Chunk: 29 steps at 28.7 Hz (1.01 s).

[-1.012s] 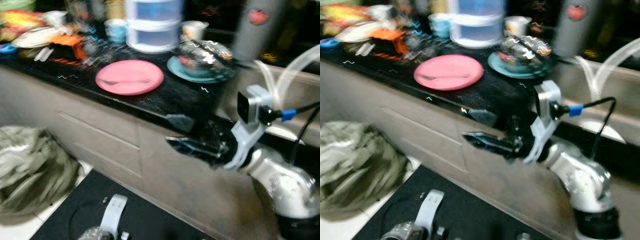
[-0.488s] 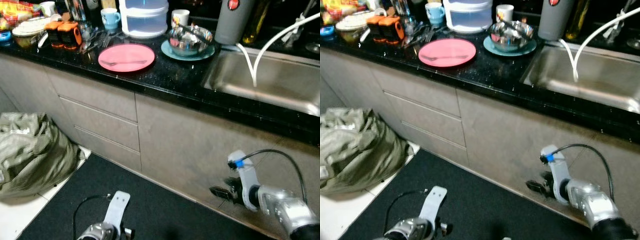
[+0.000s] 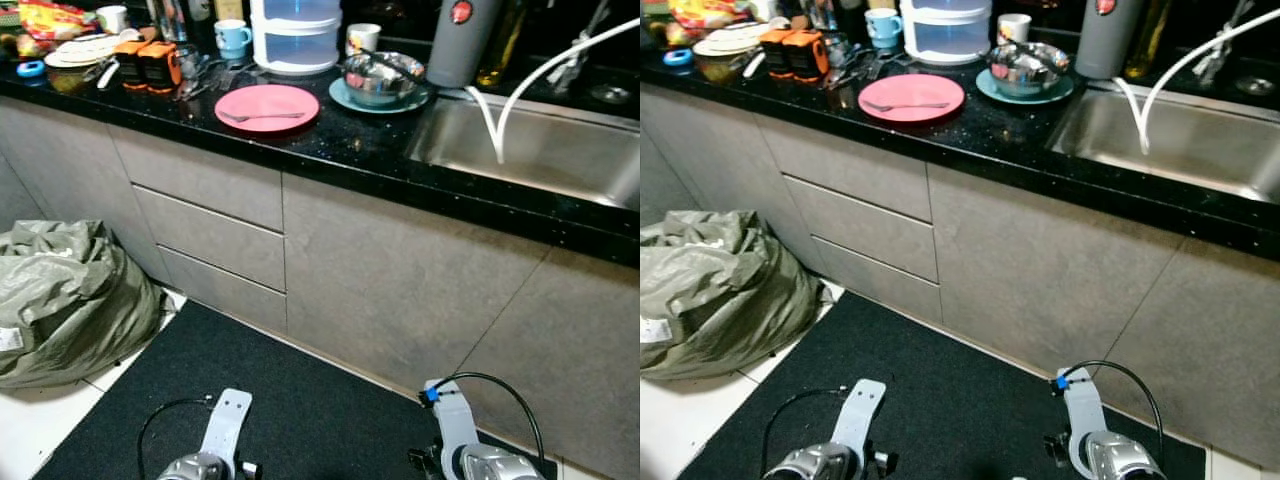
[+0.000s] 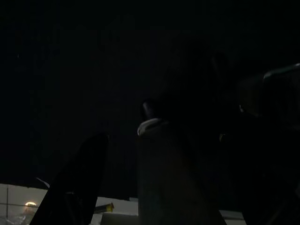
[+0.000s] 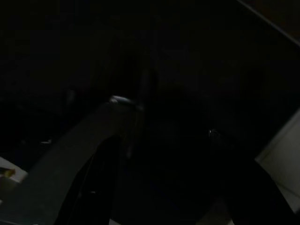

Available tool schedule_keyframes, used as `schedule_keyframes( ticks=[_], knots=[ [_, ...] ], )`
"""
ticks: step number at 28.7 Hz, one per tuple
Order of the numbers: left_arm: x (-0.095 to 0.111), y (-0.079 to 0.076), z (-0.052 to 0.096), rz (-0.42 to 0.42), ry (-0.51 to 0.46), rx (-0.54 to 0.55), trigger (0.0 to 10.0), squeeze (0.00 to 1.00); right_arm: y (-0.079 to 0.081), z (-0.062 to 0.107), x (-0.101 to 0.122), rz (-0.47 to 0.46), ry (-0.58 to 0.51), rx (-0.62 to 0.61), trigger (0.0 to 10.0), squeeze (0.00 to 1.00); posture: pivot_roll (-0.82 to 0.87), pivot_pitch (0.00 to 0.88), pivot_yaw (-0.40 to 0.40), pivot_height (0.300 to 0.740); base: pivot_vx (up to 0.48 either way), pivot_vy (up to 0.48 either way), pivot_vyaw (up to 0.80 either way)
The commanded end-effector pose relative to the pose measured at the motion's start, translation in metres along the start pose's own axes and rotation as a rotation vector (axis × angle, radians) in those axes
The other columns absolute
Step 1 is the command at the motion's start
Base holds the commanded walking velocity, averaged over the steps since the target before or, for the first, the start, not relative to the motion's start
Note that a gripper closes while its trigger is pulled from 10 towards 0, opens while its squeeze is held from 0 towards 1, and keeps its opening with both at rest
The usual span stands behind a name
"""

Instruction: Kitchen organization

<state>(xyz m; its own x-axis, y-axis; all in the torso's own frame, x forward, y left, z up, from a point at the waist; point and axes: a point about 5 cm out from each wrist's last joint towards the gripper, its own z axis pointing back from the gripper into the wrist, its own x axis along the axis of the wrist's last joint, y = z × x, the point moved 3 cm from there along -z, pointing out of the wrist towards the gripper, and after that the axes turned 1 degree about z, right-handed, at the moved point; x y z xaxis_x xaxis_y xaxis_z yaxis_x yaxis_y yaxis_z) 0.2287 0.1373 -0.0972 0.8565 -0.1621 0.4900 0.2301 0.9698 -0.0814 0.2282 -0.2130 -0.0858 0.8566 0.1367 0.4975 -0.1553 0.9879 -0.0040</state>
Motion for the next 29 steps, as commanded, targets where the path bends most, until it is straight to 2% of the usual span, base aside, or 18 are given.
schedule_keyframes(
  ticks=[1, 8, 12, 15, 19, 29],
  knots=[
    [-0.002, -0.002, -0.001, 0.024, -0.008, 0.008, 10.0, 0.00, 0.009, -0.003, -0.010, 0.010, 0.021, -0.006, 10.0, 0.00, -0.01, 0.090, 0.005, 0.740, 0.000, 0.000, 0.00],
    [0.000, -0.001, -0.001, 0.056, -0.038, 0.035, 10.0, 0.00, 0.021, -0.007, -0.025, 0.095, 0.048, -0.026, 10.0, 0.00, -0.02, 0.091, 0.002, 0.740, 0.000, 0.000, 0.00],
    [0.002, 0.000, -0.001, 0.061, -0.048, 0.041, 10.0, 0.00, 0.014, -0.006, -0.020, 0.106, 0.043, -0.046, 10.0, 0.00, -0.02, 0.098, 0.003, 0.740, 0.000, 0.000, 0.00],
    [0.002, -0.001, -0.001, 0.100, -0.066, 0.048, 10.0, 0.00, 0.007, -0.006, -0.014, 0.106, 0.041, -0.074, 10.0, 0.00, -0.03, 0.099, 0.002, 0.740, 0.000, 0.000, 0.00],
    [0.003, 0.001, 0.000, 0.083, -0.065, 0.062, 10.0, 0.00, 0.003, -0.005, -0.007, 0.084, 0.031, -0.102, 10.0, 0.00, -0.03, 0.099, 0.009, 0.740, 0.000, 0.000, 0.00],
    [0.005, 0.007, 0.000, 0.103, -0.086, 0.125, 10.0, 0.00, 0.004, -0.006, 0.000, 0.086, 0.015, -0.108, 10.0, 0.00, -0.02, 0.105, -0.006, 0.740, 0.000, 0.000, 0.00]
  ],
)
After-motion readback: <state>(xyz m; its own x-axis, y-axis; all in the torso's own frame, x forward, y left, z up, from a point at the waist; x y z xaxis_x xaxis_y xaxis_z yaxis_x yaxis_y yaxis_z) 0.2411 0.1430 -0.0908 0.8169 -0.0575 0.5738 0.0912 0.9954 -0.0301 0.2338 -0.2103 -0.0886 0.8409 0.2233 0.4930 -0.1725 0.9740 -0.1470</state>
